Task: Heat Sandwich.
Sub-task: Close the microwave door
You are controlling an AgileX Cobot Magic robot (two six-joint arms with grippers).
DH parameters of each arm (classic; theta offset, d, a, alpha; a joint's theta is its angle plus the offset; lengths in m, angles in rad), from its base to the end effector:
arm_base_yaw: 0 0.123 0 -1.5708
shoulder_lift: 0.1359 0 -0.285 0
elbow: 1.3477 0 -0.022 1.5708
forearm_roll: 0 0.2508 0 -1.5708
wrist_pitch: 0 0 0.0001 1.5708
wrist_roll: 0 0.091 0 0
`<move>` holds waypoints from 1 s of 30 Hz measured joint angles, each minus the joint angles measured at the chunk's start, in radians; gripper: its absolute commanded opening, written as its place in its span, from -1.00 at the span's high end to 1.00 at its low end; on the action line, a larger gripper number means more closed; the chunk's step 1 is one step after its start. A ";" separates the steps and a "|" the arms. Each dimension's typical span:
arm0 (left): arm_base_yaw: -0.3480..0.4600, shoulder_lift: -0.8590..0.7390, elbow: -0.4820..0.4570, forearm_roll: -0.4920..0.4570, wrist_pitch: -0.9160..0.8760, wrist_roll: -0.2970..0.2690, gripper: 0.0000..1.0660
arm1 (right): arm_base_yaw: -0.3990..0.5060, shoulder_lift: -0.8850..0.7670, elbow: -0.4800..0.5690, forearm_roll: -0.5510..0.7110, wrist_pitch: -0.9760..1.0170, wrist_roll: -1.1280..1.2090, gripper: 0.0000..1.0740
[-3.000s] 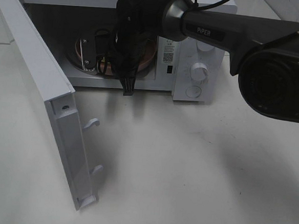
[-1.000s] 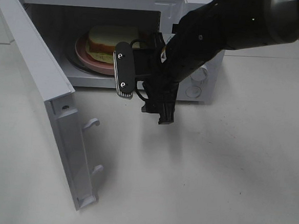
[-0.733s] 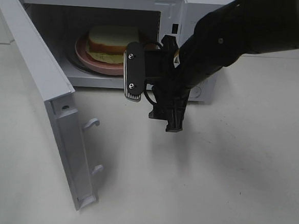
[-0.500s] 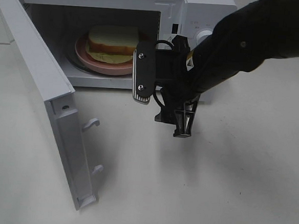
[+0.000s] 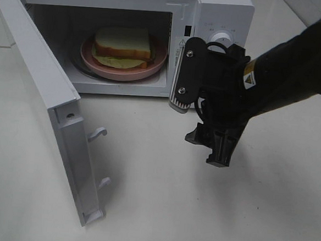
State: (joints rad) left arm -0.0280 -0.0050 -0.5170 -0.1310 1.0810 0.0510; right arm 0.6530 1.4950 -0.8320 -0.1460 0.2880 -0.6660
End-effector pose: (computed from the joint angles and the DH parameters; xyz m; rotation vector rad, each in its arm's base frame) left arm -0.0091 -0.0102 0.2809 0.0899 2.0366 -0.1422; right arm 0.2395 0.1784 0.2204 -1.6085 1.8271 -0.1192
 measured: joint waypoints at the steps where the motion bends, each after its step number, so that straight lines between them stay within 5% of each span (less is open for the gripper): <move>1: 0.000 0.000 0.000 0.000 0.000 0.000 -0.82 | 0.000 -0.017 0.012 0.000 0.000 0.025 -0.41; 8: 0.000 0.000 0.000 0.000 0.000 0.000 -0.82 | 0.000 -0.171 0.093 0.000 0.031 0.267 -0.41; 15: 0.000 0.000 0.000 0.000 0.000 0.000 -0.82 | 0.000 -0.336 0.102 0.001 0.276 0.538 -0.41; 30: 0.000 0.000 0.000 0.000 0.000 0.000 -0.82 | 0.000 -0.610 0.102 0.007 0.665 0.612 -0.41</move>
State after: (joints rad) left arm -0.0280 -0.0050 -0.5170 -0.1310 1.0810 0.0510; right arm 0.6530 0.8850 -0.7300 -0.1390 0.9530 -0.0540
